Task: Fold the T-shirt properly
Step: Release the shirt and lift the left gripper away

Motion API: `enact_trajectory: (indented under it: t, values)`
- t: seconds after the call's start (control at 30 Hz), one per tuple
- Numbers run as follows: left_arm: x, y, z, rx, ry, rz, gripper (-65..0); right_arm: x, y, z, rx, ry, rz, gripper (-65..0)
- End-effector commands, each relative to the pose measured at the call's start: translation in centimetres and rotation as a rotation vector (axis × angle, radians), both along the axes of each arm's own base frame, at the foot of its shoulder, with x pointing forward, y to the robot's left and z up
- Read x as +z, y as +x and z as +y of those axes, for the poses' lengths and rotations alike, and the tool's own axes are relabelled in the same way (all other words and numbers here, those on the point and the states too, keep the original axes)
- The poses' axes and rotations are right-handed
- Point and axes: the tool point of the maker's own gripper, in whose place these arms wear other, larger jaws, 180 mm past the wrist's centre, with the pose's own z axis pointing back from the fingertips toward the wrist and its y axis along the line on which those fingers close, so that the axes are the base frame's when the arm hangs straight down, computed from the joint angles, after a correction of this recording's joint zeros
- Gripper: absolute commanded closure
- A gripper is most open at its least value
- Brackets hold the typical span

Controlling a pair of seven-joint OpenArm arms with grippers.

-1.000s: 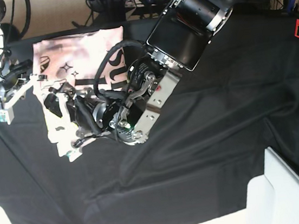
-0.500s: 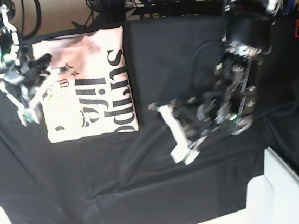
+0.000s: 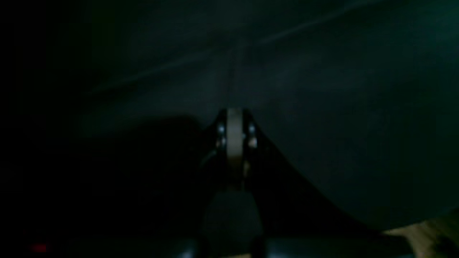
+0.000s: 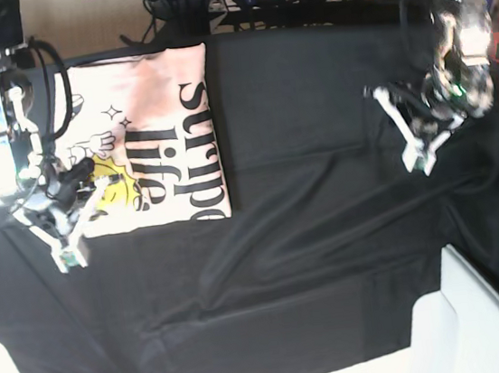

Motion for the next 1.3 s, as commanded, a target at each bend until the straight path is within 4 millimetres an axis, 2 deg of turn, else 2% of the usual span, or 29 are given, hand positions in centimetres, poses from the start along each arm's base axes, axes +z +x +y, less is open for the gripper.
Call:
enact_trajectory:
  t: [0.0,0.13,0.2,0.37,0.53,0.7,0.77,0.83,0.9,1.07,1.2,1.27]
  values:
    - [0.7,0.3,-0.3,-0.021,0.015,-0.044,0.0,0.9,1.0,0.0,0.030,0.004,-0.035,-17.8]
    - [-0.3,-1.5,-0.8,-0.058,0.073,-0.046,0.0,0.5,0.7,0.2,0.094,-0.005,-0.024,-25.1]
    - [-0.5,-1.8,-1.1,-0.061,0.070,-0.049,0.0,0.5,0.7,0.1,0.095,-0.007,-0.023,-27.3]
    - [-0.8,-1.9,-2.2,-0.051,0.043,-0.050,0.0,0.1,1.0,-1.5,0.085,-0.036,-0.009,-38.9]
    - [-0.9,-1.8,-2.9,-0.045,0.024,-0.053,0.0,-2.3,1.1,-2.8,0.054,-0.025,0.031,-39.9]
    - [-1.0,-1.8,-3.0,-0.044,0.023,-0.052,0.0,-3.1,0.4,-1.2,0.194,0.011,0.041,-39.8]
    - [-1.0,-1.9,-3.0,-0.044,0.023,-0.050,0.0,-3.0,0.6,-1.0,0.203,0.014,0.037,-36.3]
    - [-1.0,-1.9,-3.0,-0.044,0.023,-0.050,0.0,-2.9,0.7,-1.0,0.203,0.013,0.034,-30.2]
    - [-1.0,-1.9,-2.9,-0.044,0.024,-0.049,0.0,-2.6,1.2,-1.1,0.204,0.011,0.027,-21.6]
    - [-1.1,-1.9,-3.0,-0.044,0.022,-0.047,0.0,-3.6,1.5,-1.8,0.184,0.012,0.064,0.0]
    - [-1.1,-2.0,-3.0,-0.044,0.022,-0.045,0.0,-4.0,1.6,-3.0,0.171,-0.004,0.079,0.0]
    - [-1.1,-2.0,-3.0,-0.044,0.022,-0.045,0.0,-3.6,2.3,-3.2,0.170,-0.008,0.066,0.0]
